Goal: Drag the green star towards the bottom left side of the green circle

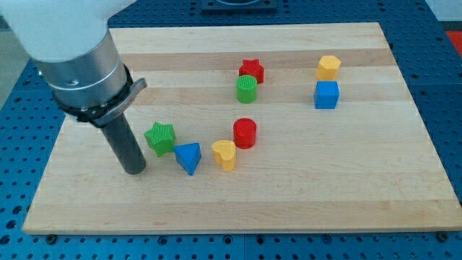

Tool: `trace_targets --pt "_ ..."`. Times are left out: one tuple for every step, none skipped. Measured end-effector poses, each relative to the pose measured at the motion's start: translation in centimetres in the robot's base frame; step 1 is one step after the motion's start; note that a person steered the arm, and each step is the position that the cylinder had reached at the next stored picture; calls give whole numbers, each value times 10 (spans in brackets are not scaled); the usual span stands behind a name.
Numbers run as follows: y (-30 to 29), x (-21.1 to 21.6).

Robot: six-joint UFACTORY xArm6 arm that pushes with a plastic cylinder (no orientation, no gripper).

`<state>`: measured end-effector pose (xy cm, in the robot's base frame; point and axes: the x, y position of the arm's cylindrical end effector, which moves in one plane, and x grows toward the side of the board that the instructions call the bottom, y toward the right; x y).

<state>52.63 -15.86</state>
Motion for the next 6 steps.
trace_targets --pt "0 -11" --pt "9 -27" --pt "33 -47" --pt "33 -47" --pt "45 -57" --pt "71 -81"
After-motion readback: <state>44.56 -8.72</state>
